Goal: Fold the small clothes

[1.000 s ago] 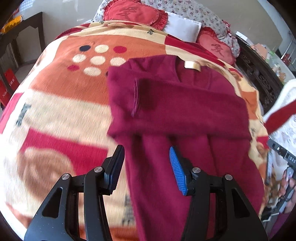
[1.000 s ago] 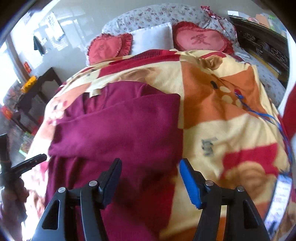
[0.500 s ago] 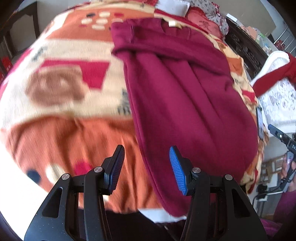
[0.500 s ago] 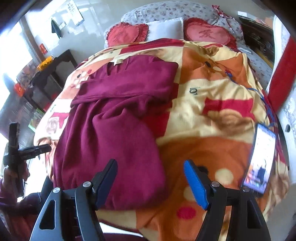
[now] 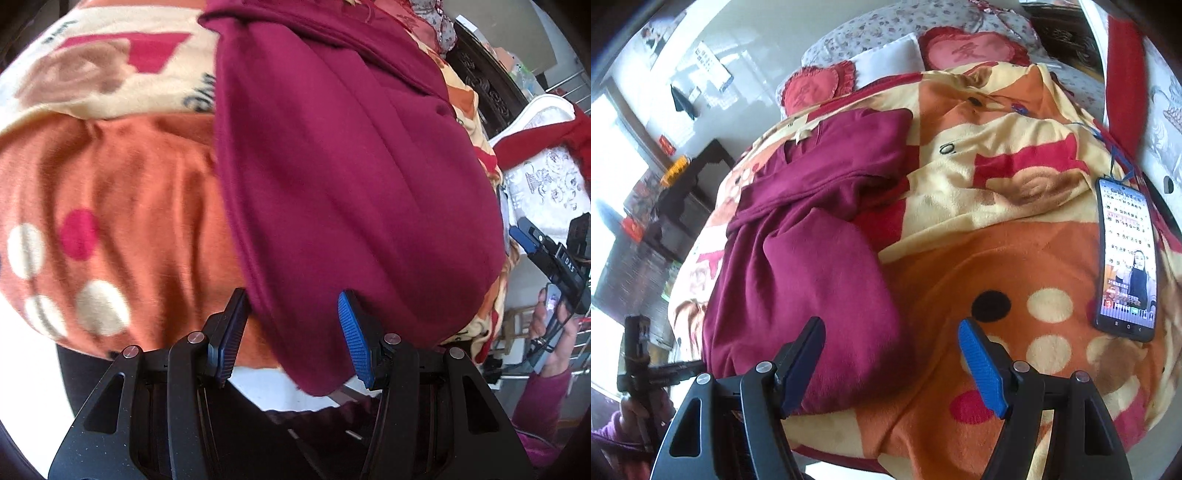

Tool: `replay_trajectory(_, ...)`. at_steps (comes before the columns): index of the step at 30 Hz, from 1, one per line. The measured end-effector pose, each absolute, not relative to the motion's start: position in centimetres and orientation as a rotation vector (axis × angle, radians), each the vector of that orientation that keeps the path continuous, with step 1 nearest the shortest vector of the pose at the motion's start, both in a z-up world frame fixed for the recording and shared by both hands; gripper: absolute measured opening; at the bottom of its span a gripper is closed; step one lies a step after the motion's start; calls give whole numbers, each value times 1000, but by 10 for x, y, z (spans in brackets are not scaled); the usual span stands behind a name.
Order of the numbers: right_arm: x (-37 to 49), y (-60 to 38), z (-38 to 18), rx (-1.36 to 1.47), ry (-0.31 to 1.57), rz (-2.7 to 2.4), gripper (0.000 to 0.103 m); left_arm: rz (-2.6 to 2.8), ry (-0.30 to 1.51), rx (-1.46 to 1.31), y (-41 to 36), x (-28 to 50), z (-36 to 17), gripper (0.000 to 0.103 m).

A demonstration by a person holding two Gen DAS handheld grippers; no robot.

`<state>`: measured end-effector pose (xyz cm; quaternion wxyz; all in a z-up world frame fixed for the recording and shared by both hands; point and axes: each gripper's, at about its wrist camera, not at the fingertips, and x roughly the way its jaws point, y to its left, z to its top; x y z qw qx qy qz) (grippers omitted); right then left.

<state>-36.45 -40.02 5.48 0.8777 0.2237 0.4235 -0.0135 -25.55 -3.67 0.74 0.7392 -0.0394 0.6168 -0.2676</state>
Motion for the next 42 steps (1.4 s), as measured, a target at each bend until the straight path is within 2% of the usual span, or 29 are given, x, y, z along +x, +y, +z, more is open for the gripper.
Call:
replay_trajectory(8,-344,-407,39,497,879,47,75,-626,1360,-150,-39,-249,7,50)
replay_trajectory(10,-337,-406,29,494,897,48,75,-631,1358,-140,-38,-249,9,46)
replay_trajectory(11,-332,-404,22,504,917,78,73,-637,1356,-129,-39,-250,10,36)
replay_trajectory(12,-330,-401,19,506,929,102,66,-636,1351,-115,-40,-250,11,26)
replay_trajectory(13,-329,-397,16,503,937,128,41,-639,1345,-110,-40,-250,13,21)
replay_trajectory(14,-329,-390,17,489,935,146,25,-647,1336,-107,-40,-249,15,12)
replay_trajectory(16,-331,-378,21,441,932,149,12,-667,1311,-105,-37,-248,23,8)
replay_trajectory(17,-335,-370,28,417,927,159,11,-684,1298,-106,-36,-248,28,7)
replay_trajectory(22,-370,-343,77,380,859,250,9,-746,1176,-70,-11,-254,74,7)
replay_trajectory(25,-390,-331,89,385,840,281,7,-735,1152,-54,8,-257,84,7)
replay_trajectory(33,-397,-344,31,486,926,175,7,-666,1227,-40,9,-260,39,7)
replay_trajectory(34,-396,-346,29,502,930,177,10,-663,1240,-46,10,-259,36,8)
replay_trajectory(35,-398,-348,26,511,932,181,19,-654,1251,-57,11,-258,32,9)
replay_trajectory(36,-399,-348,25,509,933,184,26,-648,1258,-62,13,-258,30,14)
replay_trajectory(37,-400,-347,24,511,935,190,41,-634,1273,-63,14,-257,26,17)
replay_trajectory(38,-401,-346,23,517,935,197,48,-625,1288,-63,14,-256,23,24)
replay_trajectory(41,-402,-344,19,545,940,231,48,-619,1318,-86,14,-257,15,44)
replay_trajectory(42,-401,-343,17,552,943,237,48,-622,1323,-92,13,-258,14,45)
